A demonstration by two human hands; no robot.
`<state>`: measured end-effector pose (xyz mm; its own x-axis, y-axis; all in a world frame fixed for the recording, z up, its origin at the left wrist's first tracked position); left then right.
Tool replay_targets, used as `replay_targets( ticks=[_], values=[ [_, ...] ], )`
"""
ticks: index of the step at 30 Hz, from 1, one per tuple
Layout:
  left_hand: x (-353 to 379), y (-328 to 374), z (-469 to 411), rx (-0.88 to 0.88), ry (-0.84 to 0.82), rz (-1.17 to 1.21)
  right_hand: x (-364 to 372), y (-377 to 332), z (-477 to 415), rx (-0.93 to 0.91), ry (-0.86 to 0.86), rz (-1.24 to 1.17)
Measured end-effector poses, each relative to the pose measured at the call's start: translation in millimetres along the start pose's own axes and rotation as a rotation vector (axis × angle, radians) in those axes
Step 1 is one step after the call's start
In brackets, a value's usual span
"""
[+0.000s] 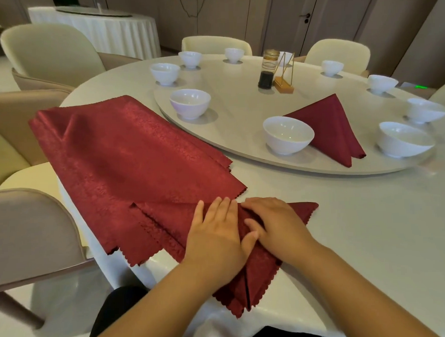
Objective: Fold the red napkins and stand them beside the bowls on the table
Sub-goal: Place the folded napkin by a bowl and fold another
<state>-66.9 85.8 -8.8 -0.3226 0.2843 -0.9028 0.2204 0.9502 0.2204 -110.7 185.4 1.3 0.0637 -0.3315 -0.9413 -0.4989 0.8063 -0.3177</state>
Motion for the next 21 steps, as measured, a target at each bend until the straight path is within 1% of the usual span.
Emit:
replay_targets(
  ticks=[4, 6, 9, 10, 15, 21],
  values=[
    [14, -5, 13, 0.009, -0.073, -0.072, 7, 0, 7, -0.036, 0.108, 0.054],
    [17, -6, 17, 0.009, -0.059, -0.07, 14, 0, 8, -0.032, 0.109, 0.093],
    [17, -6, 18, 0.017, -0.002, -0.096, 20, -7, 11, -0.015, 0.025, 0.067],
    [17, -5, 18, 0.023, 0.008, -0.104, 20, -7, 11, -0.01, 0.015, 0.088],
    [18, -5, 17, 0.043, 0.027, -0.133, 21, 19, 12, 0.105, -0.145, 0.172],
    [18, -6, 16, 0.02, 0.022, -0.165, 0, 71, 19, 0.28, -0.185, 0.249]
  ],
)
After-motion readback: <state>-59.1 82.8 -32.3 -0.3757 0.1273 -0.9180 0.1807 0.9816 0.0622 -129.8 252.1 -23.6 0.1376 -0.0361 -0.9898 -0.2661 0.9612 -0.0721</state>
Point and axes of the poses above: each hand's wrist, its own z-axis away from the middle knuckle, its own x-axis out of the palm, y = z × x, the point moved 5 cm from there along -z, towards the middle knuckle, and after that the axes turned 6 degrees about x, right-handed, at the moved point
